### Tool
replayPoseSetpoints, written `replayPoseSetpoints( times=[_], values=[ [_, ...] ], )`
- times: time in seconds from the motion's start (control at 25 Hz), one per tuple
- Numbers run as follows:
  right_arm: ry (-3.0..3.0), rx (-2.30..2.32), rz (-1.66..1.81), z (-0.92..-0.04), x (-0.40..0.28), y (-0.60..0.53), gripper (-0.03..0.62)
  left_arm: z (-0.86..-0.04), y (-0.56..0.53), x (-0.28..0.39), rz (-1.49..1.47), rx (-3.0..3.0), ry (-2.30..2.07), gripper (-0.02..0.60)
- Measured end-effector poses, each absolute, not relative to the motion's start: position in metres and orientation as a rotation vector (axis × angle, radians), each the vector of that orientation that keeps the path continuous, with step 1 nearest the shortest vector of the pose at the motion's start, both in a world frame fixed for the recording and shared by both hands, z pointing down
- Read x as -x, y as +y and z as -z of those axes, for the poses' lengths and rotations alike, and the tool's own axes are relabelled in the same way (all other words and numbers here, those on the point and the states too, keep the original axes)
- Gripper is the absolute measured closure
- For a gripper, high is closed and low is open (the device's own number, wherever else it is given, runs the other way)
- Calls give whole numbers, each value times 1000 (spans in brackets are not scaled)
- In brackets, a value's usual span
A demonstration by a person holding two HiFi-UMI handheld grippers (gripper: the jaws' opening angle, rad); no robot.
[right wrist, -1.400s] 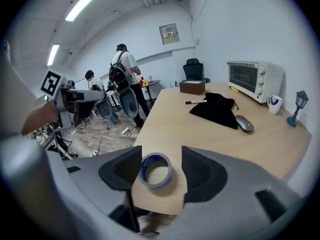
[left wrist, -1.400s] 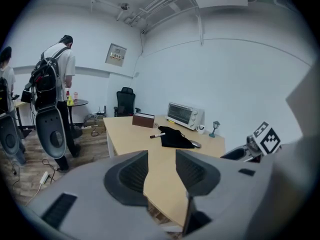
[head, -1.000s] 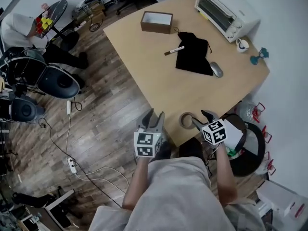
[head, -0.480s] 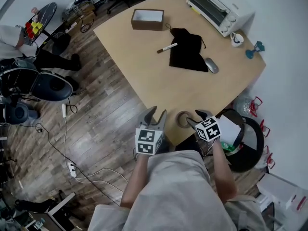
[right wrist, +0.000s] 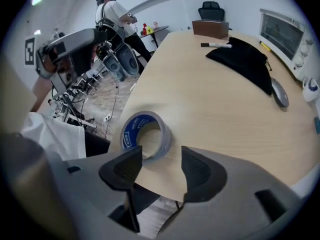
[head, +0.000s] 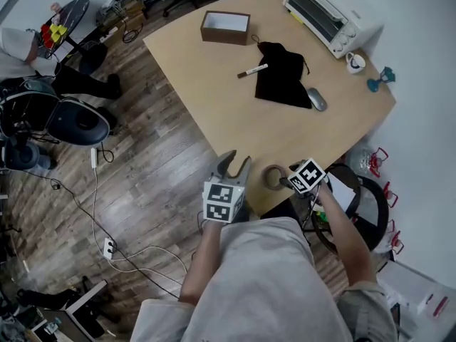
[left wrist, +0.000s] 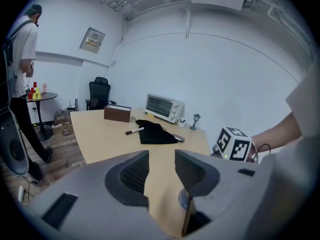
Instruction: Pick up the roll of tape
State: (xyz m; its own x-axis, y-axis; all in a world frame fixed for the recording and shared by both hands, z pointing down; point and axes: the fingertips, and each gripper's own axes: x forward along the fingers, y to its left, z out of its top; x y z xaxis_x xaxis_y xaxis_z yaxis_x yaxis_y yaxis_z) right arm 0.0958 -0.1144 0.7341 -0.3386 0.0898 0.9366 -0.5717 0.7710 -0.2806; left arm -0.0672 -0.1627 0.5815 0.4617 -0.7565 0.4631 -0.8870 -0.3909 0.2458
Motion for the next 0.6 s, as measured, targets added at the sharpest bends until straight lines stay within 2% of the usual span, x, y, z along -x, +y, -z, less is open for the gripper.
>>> replayPoseSetpoints(
  times=[0.28,0.6],
  values=[
    [-1687,-294,-801,-749,-86,-116,352,-583,-157,71,-413,-2262,-1364,425],
    [-1661,-338,-912,-756,-86,-114,392,-581,-148,73,-434,-2281,-1358,425]
  ],
)
